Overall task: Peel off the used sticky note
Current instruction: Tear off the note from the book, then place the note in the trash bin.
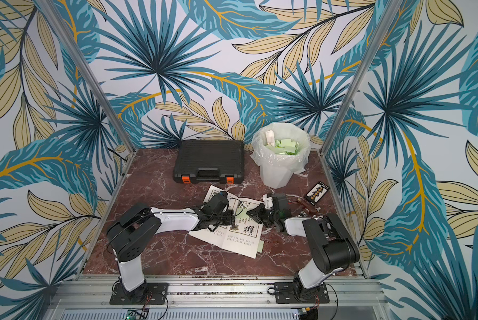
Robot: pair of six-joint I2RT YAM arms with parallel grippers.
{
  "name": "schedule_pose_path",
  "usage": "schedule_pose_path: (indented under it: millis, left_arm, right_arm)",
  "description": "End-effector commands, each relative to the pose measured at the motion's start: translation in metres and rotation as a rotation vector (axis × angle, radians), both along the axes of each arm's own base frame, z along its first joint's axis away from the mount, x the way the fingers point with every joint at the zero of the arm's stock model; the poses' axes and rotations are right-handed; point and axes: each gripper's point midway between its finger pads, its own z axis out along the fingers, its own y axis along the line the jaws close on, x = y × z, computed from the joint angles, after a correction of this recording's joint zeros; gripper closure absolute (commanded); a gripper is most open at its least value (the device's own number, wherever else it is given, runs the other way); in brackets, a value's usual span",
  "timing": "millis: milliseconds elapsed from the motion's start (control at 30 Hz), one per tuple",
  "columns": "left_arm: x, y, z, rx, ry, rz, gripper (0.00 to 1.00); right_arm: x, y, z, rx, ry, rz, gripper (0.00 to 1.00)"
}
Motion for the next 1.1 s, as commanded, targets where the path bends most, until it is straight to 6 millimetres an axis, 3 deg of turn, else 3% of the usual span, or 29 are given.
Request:
schedule_pose_path:
  millis: [0, 300, 500, 700, 933, 1067]
  left_arm:
    - [-0.034, 0.067, -0.075, 0.298, 0.182, 0.070, 1.00]
    - [-0.033, 0.068, -0.076, 0.302, 0.183, 0.075, 1.00]
    - [-0.034, 0.068, -0.077, 0.302, 0.185, 0.074, 1.00]
    - [-0.034, 0.067, -0.077, 0.300, 0.184, 0.072, 1.00]
    - [-0.034, 0.067, -0.077, 0.296, 0.183, 0.072, 1.00]
    - [-0.035, 0.068, -0.077, 0.295, 0.180, 0.071, 1.00]
  right_arm:
    - [0.001, -0.008, 0.008, -0.014, -0.018, -0.004, 1.00]
    - [0.001, -0.016, 0.021, -0.010, -0.038, -0.013, 1.00]
    - [-0.002, -0.016, 0.056, 0.018, -0.104, -0.003, 1.00]
    - [-0.009, -0.018, 0.121, 0.012, -0.234, 0.003, 1.00]
    - [-0.010, -0.024, 0.225, -0.027, -0.438, -0.003, 1.00]
    - [-0.001, -0.036, 0.279, -0.097, -0.529, -0.045, 1.00]
